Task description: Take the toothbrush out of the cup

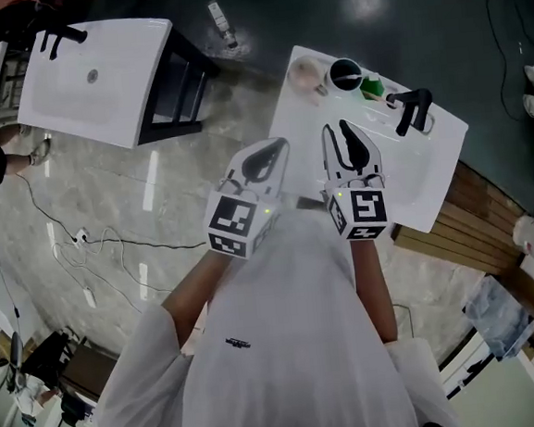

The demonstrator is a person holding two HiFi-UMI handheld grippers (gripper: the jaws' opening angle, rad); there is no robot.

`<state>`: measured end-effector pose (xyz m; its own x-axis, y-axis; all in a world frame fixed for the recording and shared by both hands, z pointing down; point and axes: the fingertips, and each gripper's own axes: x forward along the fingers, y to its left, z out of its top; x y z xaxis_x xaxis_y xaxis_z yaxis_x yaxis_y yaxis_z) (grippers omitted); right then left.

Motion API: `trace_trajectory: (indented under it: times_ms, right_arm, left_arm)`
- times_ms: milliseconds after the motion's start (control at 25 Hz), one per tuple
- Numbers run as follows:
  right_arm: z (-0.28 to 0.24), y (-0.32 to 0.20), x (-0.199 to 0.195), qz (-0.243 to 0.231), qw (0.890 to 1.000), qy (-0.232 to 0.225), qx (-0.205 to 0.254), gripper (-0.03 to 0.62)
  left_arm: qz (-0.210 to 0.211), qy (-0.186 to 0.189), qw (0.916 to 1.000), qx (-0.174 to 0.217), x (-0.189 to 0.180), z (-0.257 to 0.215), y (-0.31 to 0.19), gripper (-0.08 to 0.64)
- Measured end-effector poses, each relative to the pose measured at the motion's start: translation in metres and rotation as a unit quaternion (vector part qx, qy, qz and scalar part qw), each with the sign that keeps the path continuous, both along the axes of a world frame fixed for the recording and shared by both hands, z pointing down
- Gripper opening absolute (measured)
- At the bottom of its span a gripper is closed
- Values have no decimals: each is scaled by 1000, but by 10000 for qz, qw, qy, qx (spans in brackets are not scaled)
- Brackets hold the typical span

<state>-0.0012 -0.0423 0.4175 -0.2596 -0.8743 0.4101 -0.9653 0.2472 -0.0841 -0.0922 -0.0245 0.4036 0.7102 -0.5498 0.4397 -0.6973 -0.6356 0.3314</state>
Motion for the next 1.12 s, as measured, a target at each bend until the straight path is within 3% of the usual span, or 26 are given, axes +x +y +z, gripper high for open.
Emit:
trace_trajectory:
  times_ms: [800,960,1120]
  right_arm:
    - [98,-48,-6,59,9928,423,-1117,98]
    - [104,-55,-8,25,9918,507,-1172,98]
    - [106,-56,-6,99,9900,641,-1255,46]
  left_arm:
    - [-257,-199,9989,-342,-22,31,-16,3]
    - [-298,-186,9988,-355,-22,32,-15,3]
    - [-324,-191,9986,-363,-25,31,-13,3]
